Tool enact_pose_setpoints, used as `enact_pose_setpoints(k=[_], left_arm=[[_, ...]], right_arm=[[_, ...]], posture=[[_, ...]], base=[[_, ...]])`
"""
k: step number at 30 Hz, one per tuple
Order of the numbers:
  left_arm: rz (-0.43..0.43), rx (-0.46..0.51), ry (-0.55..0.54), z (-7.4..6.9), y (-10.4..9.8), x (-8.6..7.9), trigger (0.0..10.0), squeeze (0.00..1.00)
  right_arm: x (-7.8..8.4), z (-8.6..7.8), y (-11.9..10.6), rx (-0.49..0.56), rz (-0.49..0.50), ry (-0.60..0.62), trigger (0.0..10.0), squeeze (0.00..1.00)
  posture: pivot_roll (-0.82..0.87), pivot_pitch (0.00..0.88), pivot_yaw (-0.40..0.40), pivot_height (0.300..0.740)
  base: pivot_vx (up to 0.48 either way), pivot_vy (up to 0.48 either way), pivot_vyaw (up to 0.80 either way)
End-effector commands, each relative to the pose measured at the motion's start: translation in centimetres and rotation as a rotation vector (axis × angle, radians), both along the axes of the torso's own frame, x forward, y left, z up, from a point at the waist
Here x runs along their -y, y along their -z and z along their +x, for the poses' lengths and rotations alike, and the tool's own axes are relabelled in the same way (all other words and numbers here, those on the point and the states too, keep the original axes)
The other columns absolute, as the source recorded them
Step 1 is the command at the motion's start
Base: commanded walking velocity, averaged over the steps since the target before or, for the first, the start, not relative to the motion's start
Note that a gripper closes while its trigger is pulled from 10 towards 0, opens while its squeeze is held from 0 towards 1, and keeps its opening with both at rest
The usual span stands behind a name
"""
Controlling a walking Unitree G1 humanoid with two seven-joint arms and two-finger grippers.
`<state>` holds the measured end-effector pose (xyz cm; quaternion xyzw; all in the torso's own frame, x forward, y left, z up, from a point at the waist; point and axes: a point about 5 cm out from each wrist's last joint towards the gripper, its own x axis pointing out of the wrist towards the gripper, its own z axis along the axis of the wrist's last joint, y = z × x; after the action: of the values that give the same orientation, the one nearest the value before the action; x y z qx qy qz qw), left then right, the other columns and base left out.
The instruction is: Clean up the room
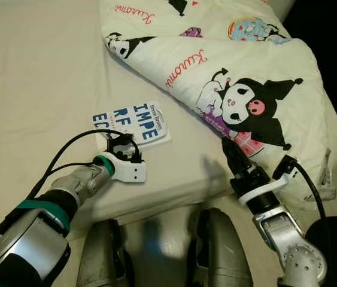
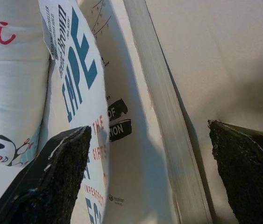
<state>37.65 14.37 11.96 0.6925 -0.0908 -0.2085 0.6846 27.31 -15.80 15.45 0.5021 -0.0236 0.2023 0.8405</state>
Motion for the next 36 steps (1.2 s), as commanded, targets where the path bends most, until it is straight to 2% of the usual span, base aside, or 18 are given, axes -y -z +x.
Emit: enact_pose_setpoints(k=[1,4,9,11,12,14,15,16,17,18,21,29,36], left_arm=[[0.07,-0.057,-0.041,-0.8,1.8,-1.5,10.0,0.0],[0.158,-0.027,-0.108,-0.7,1.8,-3.6,10.0,0.0],[0.199,-0.017,-0.154,-0.6,1.6,-4.6,10.0,0.0],[0.228,0.005,-0.22,-0.4,1.1,-6.1,10.0,0.0],[0.229,0.026,-0.257,-0.3,0.7,-6.8,9.0,0.0],[0.227,0.041,-0.279,-0.2,0.4,-7.2,9.0,0.0],[0.219,0.057,-0.291,-0.1,0.1,-7.4,6.0,0.0],[0.206,0.07,-0.295,0.0,-0.2,-7.5,4.4,0.0],[0.197,0.077,-0.296,0.1,-0.4,-7.5,4.4,0.0],[0.187,0.096,-0.303,0.2,-0.8,-7.6,0.0,0.0],[0.153,0.15,-0.331,0.6,-1.7,-7.8,0.0,0.0],[0.124,0.181,-0.335,0.6,-2.0,-7.9,0.0,0.0],[0.136,0.157,-0.354,-0.3,-0.8,-9.1,0.0,0.0]], right_arm=[[-2.7,-1.2,1.9,-0.084,0.114,-0.038,10.0,1.0],[-2.4,-1.8,1.8,-0.101,0.094,-0.04,10.0,1.0],[-2.0,-2.2,1.9,-0.116,0.084,-0.036,10.0,1.0],[-1.8,-2.5,1.8,-0.124,0.075,-0.028,10.0,1.0],[-1.7,-2.7,1.6,-0.125,0.073,-0.025,10.0,1.0],[-1.6,-2.7,1.6,-0.124,0.071,-0.022,10.0,1.0],[-1.6,-2.8,1.4,-0.125,0.071,-0.021,10.0,1.0],[-1.6,-2.9,1.3,-0.126,0.07,-0.02,10.0,1.0],[-1.6,-2.9,1.2,-0.126,0.069,-0.019,10.0,1.0],[-1.5,-3.0,1.2,-0.129,0.067,-0.019,10.0,1.0],[-1.5,-3.2,1.1,-0.136,0.059,-0.022,10.0,1.0],[-1.4,-3.3,0.9,-0.141,0.057,-0.019,10.0,1.0],[-1.5,-3.0,0.7,-0.143,0.057,-0.027,10.0,1.0]], posture=[[-0.16,0.372,0.051,0.586],[-0.17,0.385,0.04,0.586],[-0.18,0.391,0.037,0.586],[-0.2,0.404,0.034,0.586],[-0.2,0.409,0.032,0.586],[-0.2,0.409,0.032,0.586],[-0.21,0.414,0.029,0.586],[-0.21,0.417,0.026,0.586],[-0.22,0.419,0.024,0.586],[-0.22,0.423,0.018,0.586],[-0.23,0.424,0.012,0.586],[-0.24,0.426,0.002,0.586],[-0.22,0.404,-0.007,0.586]], base=[[0.0,0.0,0.0],[0.0,0.0,0.0],[0.0,0.0,0.0],[0.0,0.0,0.0],[0.0,0.0,0.0],[0.0,0.0,0.0],[0.0,0.0,0.0],[0.0,0.0,0.0],[0.0,0.0,0.0],[0.0,0.0,0.0],[0.0,0.0,0.0],[0.0,0.0,0.0],[0.0,0.0,0.0]])
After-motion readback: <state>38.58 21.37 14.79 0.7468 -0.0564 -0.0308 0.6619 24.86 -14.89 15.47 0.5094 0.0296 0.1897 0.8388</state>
